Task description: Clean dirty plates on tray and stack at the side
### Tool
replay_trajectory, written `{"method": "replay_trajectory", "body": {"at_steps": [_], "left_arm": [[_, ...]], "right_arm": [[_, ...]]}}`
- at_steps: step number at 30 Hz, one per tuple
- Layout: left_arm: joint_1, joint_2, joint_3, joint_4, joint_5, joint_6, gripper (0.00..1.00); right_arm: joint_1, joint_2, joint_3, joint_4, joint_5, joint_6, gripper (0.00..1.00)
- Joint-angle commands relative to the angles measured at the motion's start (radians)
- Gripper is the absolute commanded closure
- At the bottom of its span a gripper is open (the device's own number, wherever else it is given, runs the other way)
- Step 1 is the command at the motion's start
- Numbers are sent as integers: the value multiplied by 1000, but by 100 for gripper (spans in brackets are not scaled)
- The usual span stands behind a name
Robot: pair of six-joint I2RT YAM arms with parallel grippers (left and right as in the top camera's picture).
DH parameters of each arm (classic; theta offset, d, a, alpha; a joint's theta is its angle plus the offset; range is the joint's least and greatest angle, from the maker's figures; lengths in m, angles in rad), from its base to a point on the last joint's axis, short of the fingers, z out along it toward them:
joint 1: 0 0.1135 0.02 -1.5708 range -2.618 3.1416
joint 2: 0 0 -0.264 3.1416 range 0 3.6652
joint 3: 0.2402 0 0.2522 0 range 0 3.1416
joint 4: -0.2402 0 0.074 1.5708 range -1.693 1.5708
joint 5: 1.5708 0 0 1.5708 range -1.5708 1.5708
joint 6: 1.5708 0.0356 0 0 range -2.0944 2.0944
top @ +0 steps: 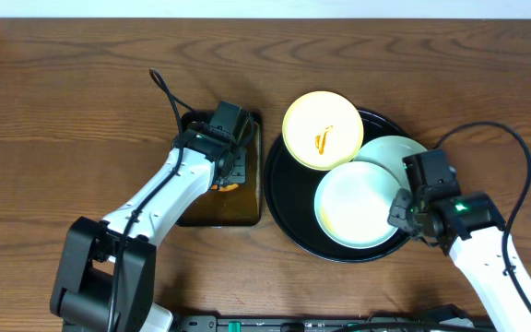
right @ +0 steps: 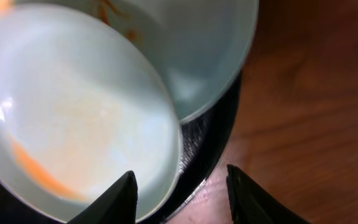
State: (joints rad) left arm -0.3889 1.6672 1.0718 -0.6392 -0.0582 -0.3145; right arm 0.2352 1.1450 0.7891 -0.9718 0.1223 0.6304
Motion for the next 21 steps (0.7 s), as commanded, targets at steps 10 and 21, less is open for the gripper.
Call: {"method": "replay_trajectory", "body": {"at_steps": [10,21], "left_arm": [[2,-2,0,0,-2,-6,92],[2,-2,0,0,-2,-6,92]], "right_arm": [[-27,5,-266,286,-183,109,57],[-27,5,-359,472,-183,132,63]]}}
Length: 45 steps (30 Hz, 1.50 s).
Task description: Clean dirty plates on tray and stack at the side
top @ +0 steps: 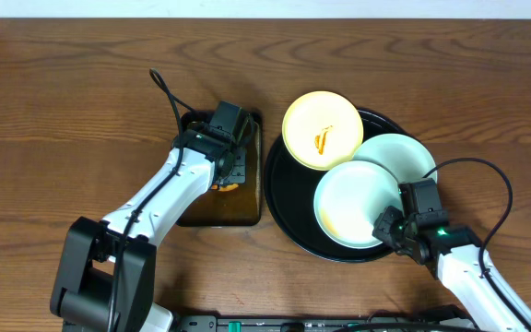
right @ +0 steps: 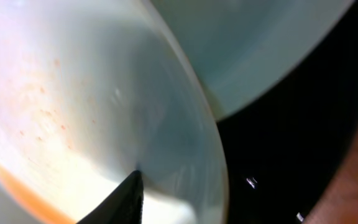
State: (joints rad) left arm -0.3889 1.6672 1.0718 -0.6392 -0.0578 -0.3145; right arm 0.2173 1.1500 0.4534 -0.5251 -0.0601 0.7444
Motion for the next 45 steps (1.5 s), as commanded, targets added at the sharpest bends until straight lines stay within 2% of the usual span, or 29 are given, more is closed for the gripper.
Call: {"method": "replay_trajectory", "body": {"at_steps": [1,3,9,12,15,22,27,38,45], "left_arm": [[2,-2,0,0,-2,-6,92],[2,-2,0,0,-2,-6,92],[2,-2,0,0,-2,-6,92],[2,-2,0,0,-2,-6,92],[2,-2,0,0,-2,-6,92],[2,-2,0,0,-2,-6,92],[2,-2,0,0,-2,-6,91],[2,-2,0,0,-2,-6,91],[2,-2,0,0,-2,-6,91]], "right_arm": [[-9,0,-27,33,-1,18,67],[-9,0,-30,39,-1,18,78],[-8,0,-30,59,-1,18,88],[-8,0,-30,64,-1,17,99],[-8,0,-30,83,-6,-3,99],[-8,-35,-19,209,-119,-187,99],[-8,-66,27,226,-132,-318,99],[-6,-98,164,225,-19,-578,99],[-6,-100,219,226,63,-684,99]]}}
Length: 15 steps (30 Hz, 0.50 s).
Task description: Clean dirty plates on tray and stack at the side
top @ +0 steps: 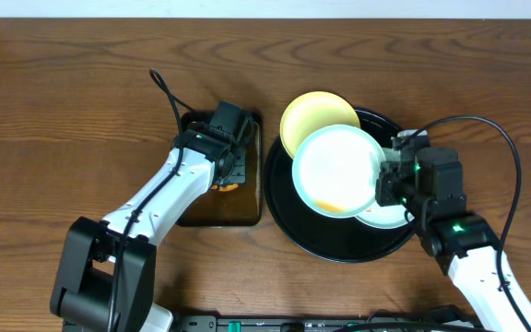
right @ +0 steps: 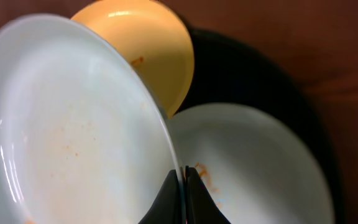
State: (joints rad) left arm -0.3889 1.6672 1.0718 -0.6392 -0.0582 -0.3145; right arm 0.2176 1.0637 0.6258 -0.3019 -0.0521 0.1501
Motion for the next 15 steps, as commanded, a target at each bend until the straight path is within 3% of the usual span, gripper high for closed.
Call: {"method": "replay_trajectory", "body": {"at_steps": [1,9,15], "left_arm": [[2,-2,0,0,-2,-6,91],[2,-2,0,0,-2,-6,91],[3,-2,0,0,-2,-6,91]], "right_arm": [[-6,-13,54,3,56,-105,99],[53,-13,116,3,143,-212,99],[113,-13,119,-8,231,-207,99]]}}
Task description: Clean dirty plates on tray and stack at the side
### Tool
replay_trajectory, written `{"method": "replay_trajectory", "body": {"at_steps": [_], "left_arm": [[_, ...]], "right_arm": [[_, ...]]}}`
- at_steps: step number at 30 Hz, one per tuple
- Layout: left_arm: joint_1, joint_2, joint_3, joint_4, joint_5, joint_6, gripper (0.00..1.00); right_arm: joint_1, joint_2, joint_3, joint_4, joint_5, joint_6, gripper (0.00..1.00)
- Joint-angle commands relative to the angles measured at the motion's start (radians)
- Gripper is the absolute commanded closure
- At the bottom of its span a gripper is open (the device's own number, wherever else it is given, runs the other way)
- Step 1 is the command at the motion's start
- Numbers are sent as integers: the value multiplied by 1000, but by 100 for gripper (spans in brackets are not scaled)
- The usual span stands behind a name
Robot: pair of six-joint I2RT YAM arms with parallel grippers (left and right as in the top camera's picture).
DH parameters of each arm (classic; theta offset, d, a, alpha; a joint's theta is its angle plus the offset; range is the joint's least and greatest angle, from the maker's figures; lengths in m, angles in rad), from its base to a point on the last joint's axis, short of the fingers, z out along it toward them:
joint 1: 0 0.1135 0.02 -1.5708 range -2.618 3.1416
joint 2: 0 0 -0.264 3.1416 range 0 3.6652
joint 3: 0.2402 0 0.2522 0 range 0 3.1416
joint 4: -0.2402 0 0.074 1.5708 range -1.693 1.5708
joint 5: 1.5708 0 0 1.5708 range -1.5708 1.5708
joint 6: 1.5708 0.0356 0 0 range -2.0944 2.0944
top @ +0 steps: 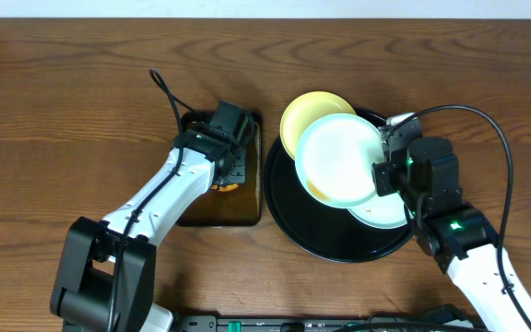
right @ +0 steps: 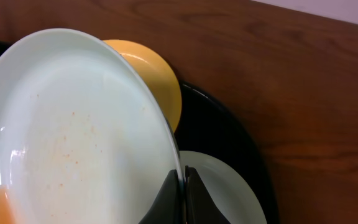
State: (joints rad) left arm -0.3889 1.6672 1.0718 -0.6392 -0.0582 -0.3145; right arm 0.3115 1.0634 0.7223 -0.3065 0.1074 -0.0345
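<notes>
My right gripper [top: 382, 175] [right: 183, 186] is shut on the rim of a white plate [top: 337, 159] [right: 73, 130], holding it tilted above the round black tray [top: 293, 221]. The plate carries orange specks and an orange smear near its lower edge. A yellow plate [top: 310, 109] [right: 160, 81] lies at the tray's far side, partly hidden by the held plate. Another white plate [top: 387, 210] [right: 222, 186] lies on the tray's right under the gripper. My left gripper [top: 231, 171] sits low in a dark rectangular tray [top: 212, 212] by an orange thing [top: 226, 187]; its fingers are hidden by the arm.
The brown wooden table [top: 63, 111] extends left and right of both trays. A black cable [top: 164, 88] loops behind the left arm, and another cable [top: 496, 148] arcs over the right arm.
The right gripper has carried the white plate slightly further back and right, tilted a little more. The left arm has not moved.
First my right gripper stood open at the near right rim of the white plate lying on the tray. Then its fingers were around that rim. Later it was shut on the plate, lifted over the tray's middle, and now holds it slightly farther back.
</notes>
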Motion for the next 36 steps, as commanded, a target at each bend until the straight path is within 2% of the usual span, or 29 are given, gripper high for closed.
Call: {"method": "replay_trajectory", "body": {"at_steps": [1,5,11,16,20,27,31,36], "left_arm": [[2,-2,0,0,-2,-6,92],[2,-2,0,0,-2,-6,91],[2,-2,0,0,-2,-6,91],[2,-2,0,0,-2,-6,91],[2,-2,0,0,-2,-6,91],[2,-2,0,-1,-1,-6,91],[2,-2,0,-1,-1,-6,91],[2,-2,0,-1,-1,-6,91]], "right_arm": [[23,-12,23,-3,93,-23,99],[22,-12,23,-3,147,-19,99],[11,-12,23,0,312,60,99],[-62,-11,23,-47,476,237,99],[-175,-6,23,-103,460,356,99],[-409,20,23,-148,332,469,99],[-537,41,23,-153,241,481,99],[-647,100,23,-182,235,495,99]]}}
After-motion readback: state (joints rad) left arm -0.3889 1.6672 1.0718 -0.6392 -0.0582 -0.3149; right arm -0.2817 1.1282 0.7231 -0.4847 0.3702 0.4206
